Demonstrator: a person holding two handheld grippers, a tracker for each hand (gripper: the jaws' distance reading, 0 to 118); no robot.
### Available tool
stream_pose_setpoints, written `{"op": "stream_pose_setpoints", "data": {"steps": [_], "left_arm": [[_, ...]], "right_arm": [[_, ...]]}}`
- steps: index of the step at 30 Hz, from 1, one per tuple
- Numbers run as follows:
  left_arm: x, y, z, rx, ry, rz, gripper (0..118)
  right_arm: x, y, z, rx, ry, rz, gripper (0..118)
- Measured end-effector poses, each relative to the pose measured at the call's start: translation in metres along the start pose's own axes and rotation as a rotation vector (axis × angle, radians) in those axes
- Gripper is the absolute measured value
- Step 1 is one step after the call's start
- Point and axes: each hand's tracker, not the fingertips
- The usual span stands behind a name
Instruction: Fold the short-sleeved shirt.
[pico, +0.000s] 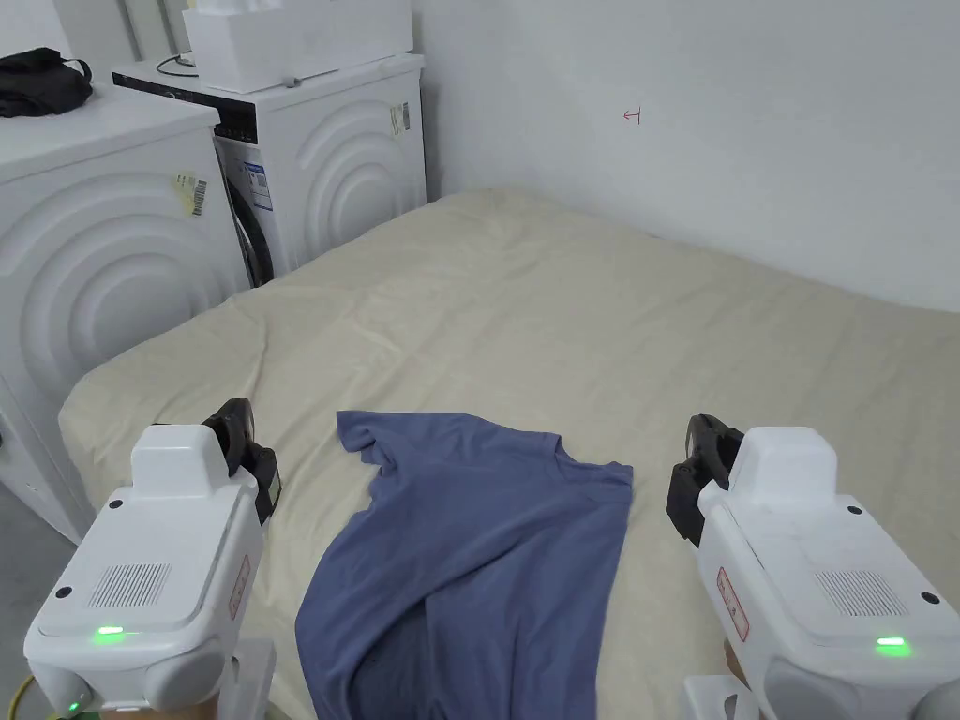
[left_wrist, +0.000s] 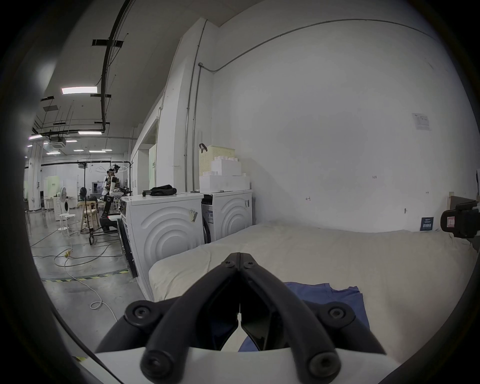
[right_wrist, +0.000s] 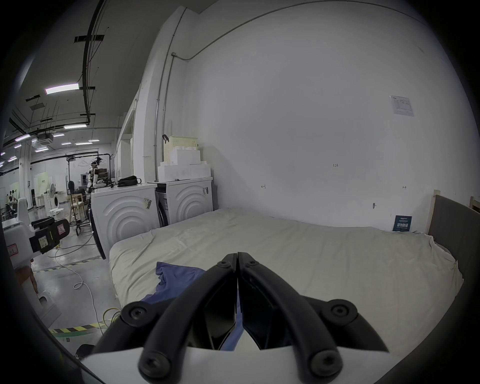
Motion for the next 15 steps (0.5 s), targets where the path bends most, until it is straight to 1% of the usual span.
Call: {"op": "stream_pose_setpoints", "data": {"steps": [5,8,12,15], "left_arm": [[0.010,-0.006,-0.009,-0.022,-0.037,-0.014,0],[0.020,-0.009,-0.021,-0.073,-0.106,-0.009,0],[0.040,-0.017,-0.050,-0.226,-0.215,0.016,0],[0.054,-0.028,-0.070,-0.305,-0.297,0.075,0]], "right_arm": [[0.005,0.000,-0.001,-0.003,-0.008,0.008,0],[0.011,-0.001,-0.001,-0.006,-0.021,0.007,0],[0.021,-0.001,0.000,-0.010,-0.048,0.012,0],[0.031,-0.003,0.001,-0.017,-0.070,0.007,0]]}}
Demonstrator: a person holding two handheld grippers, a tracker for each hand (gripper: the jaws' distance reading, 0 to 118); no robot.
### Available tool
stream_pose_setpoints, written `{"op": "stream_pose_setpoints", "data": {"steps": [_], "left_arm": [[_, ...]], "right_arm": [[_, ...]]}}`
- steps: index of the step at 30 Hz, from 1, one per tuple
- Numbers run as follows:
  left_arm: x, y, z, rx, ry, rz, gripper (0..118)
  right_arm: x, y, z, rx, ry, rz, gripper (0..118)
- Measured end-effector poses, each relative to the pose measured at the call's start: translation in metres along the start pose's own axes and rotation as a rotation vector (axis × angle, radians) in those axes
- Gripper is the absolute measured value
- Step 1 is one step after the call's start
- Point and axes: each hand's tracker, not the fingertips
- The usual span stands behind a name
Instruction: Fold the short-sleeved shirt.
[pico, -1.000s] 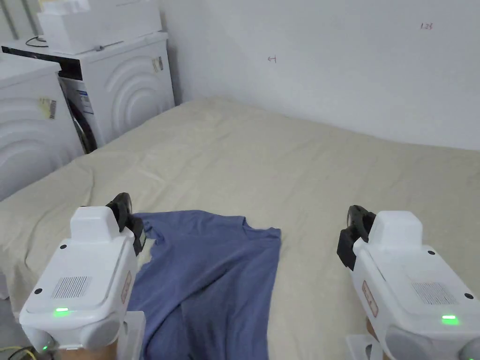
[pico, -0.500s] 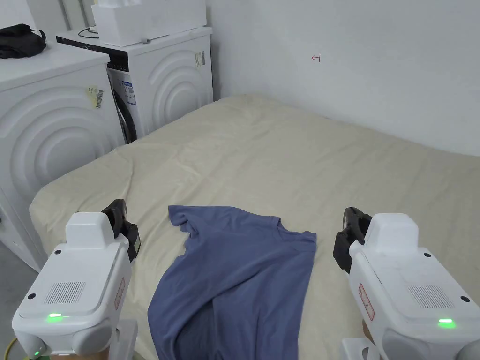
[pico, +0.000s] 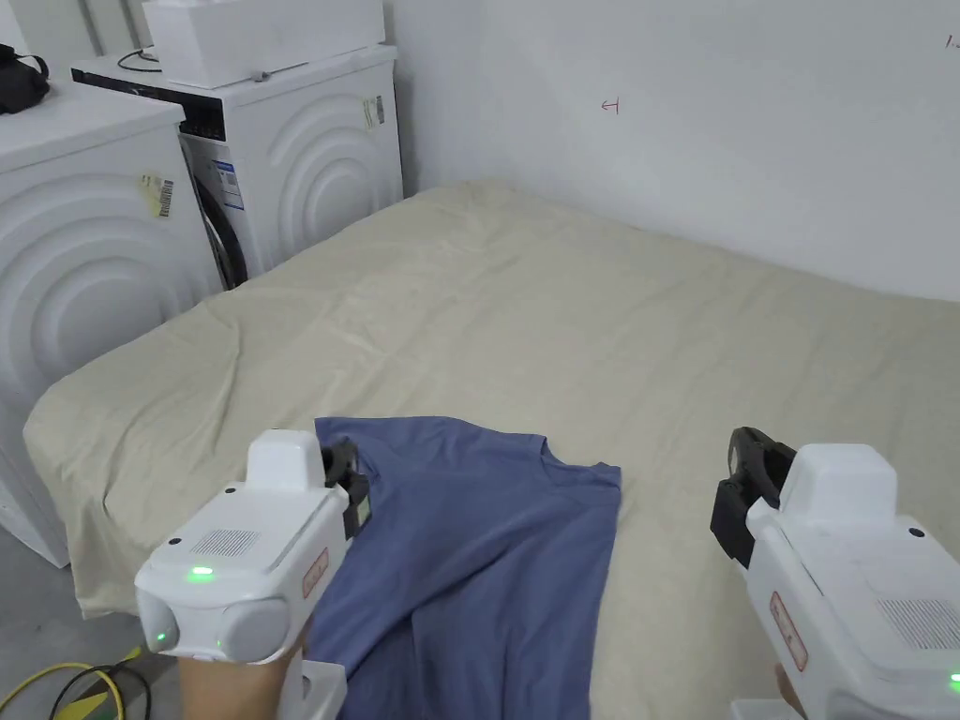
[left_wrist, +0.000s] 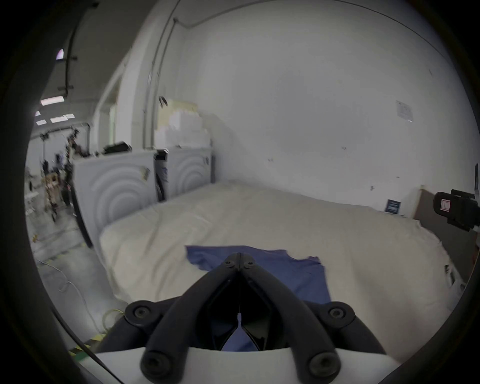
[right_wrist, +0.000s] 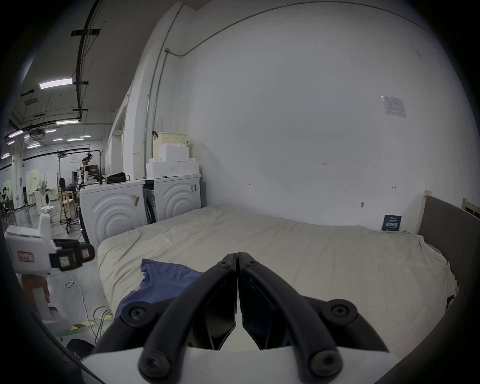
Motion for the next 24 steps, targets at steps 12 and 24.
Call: {"op": "stream_pose_setpoints", "data": {"steps": [12,24], "left_arm": [[0.027,-0.053,-0.144,-0.572,-0.073,0.090,37],[0.069,-0.087,-0.169,-0.815,0.015,-0.053,77]], "right_arm": [[0.041,-0.020,0.005,-0.058,-0.086,0.001,0],[0.074,-0.042,0.022,-0.123,-0.163,0.000,0]]}}
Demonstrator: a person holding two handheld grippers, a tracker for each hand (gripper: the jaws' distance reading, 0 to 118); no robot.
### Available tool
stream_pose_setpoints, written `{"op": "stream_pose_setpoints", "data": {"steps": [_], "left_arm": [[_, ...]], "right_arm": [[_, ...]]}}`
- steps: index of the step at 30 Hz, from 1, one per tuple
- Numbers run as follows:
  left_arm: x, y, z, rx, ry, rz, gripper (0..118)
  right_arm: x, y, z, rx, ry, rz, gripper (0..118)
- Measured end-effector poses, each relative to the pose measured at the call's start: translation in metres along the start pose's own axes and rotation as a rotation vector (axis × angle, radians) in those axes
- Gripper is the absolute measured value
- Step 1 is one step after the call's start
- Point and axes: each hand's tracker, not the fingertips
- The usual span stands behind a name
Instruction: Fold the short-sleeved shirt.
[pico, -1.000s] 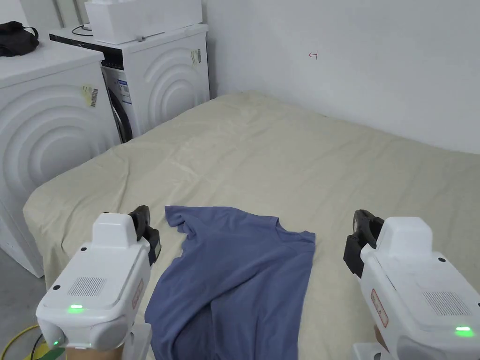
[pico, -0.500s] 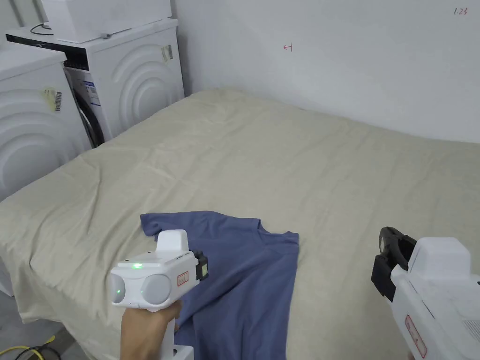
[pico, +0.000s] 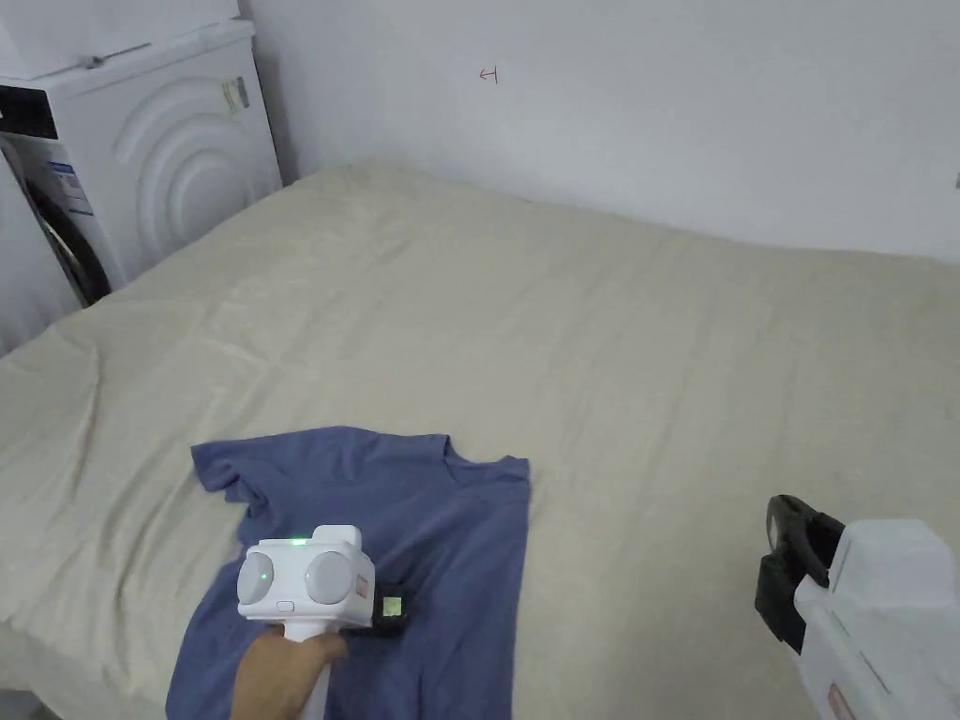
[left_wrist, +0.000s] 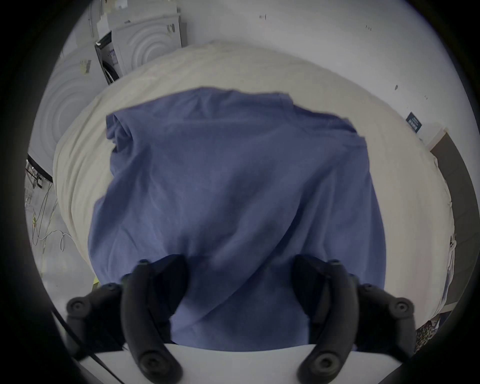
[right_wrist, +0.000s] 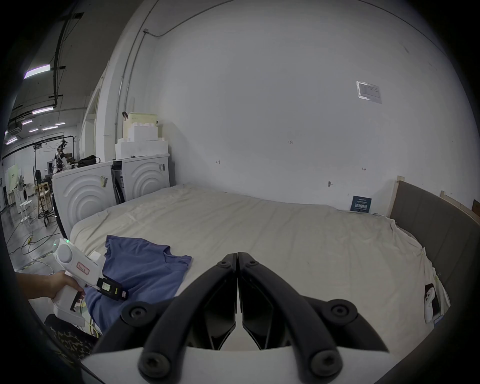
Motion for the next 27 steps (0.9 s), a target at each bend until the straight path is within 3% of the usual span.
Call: {"op": "stream_pose_setpoints", "data": {"steps": [2,5,7,12,18,20,27], "left_arm": [[0.005,-0.004,0.005,0.018,0.028,-0.047,63],[0.009,0.000,0.004,0.029,0.047,-0.140,24],[0.007,-0.002,0.005,0.034,0.053,-0.166,5],[-0.006,-0.010,0.015,0.094,-0.013,-0.115,1],[-0.040,-0.010,0.050,0.179,-0.305,0.161,0],[-0.043,-0.010,0.065,0.216,-0.400,0.196,0],[-0.002,0.009,0.130,0.346,-0.586,0.119,0]], "right_arm": [[0.004,-0.002,0.002,-0.004,-0.010,-0.007,0],[0.010,-0.003,0.005,-0.005,-0.022,-0.027,0],[0.013,-0.004,0.008,-0.004,-0.027,-0.033,0],[0.018,-0.001,0.016,0.008,-0.032,-0.042,0],[0.029,0.003,0.029,0.029,-0.045,-0.051,0],[0.034,0.004,0.034,0.035,-0.053,-0.060,0],[0.055,0.006,0.058,0.062,-0.095,-0.085,0]]}}
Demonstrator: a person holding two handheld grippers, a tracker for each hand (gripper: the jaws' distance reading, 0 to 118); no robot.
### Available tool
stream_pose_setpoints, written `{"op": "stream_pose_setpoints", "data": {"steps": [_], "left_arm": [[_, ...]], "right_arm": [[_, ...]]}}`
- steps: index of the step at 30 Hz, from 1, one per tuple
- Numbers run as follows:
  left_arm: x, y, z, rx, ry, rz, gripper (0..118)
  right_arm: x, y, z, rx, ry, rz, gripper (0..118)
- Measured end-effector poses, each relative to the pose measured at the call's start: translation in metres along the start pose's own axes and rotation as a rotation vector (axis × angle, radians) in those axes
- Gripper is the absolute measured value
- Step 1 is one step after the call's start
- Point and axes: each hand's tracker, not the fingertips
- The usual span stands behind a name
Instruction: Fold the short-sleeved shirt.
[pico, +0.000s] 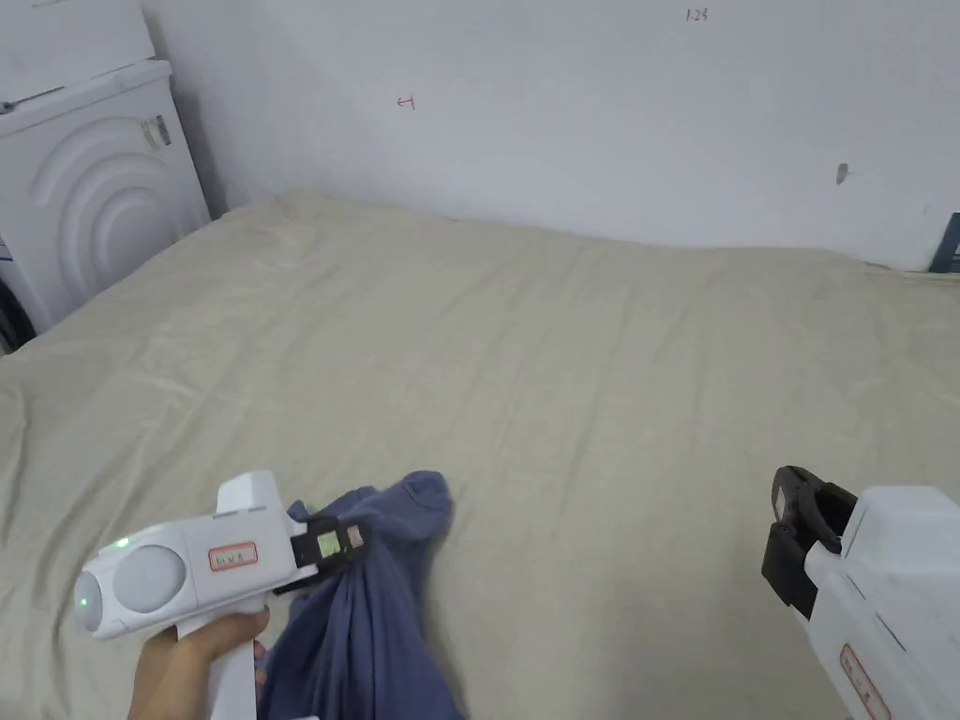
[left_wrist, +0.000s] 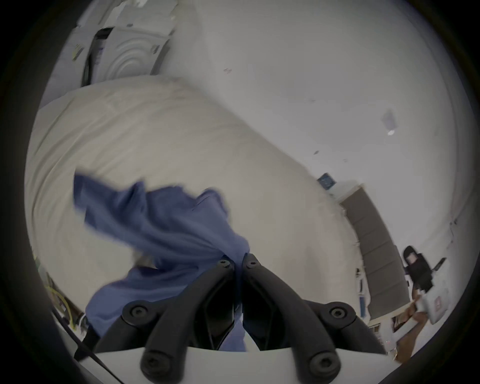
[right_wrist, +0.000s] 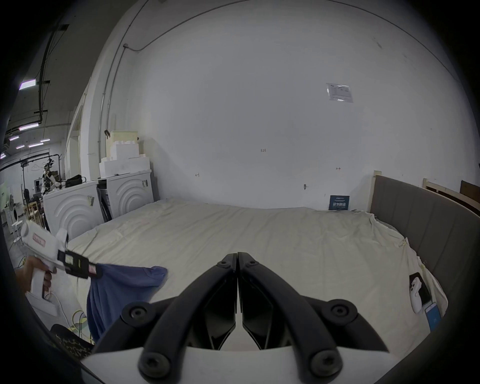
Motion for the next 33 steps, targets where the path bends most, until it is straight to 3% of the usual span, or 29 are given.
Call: {"op": "stream_pose_setpoints", "data": {"steps": [7,17,25,33], "left_arm": [[0.101,0.051,-0.005,0.050,-0.123,-0.223,0],[0.262,0.058,-0.041,0.050,-0.305,-0.465,0],[0.345,0.002,-0.097,-0.059,-0.401,-0.621,0],[0.343,-0.103,-0.184,-0.322,-0.325,-0.735,0]], "right_arm": [[0.028,0.008,0.035,0.047,-0.064,-0.006,0],[0.078,0.018,0.085,0.111,-0.204,-0.005,0],[0.108,0.013,0.112,0.111,-0.292,-0.010,0],[0.126,0.001,0.121,0.090,-0.338,-0.034,0]]}}
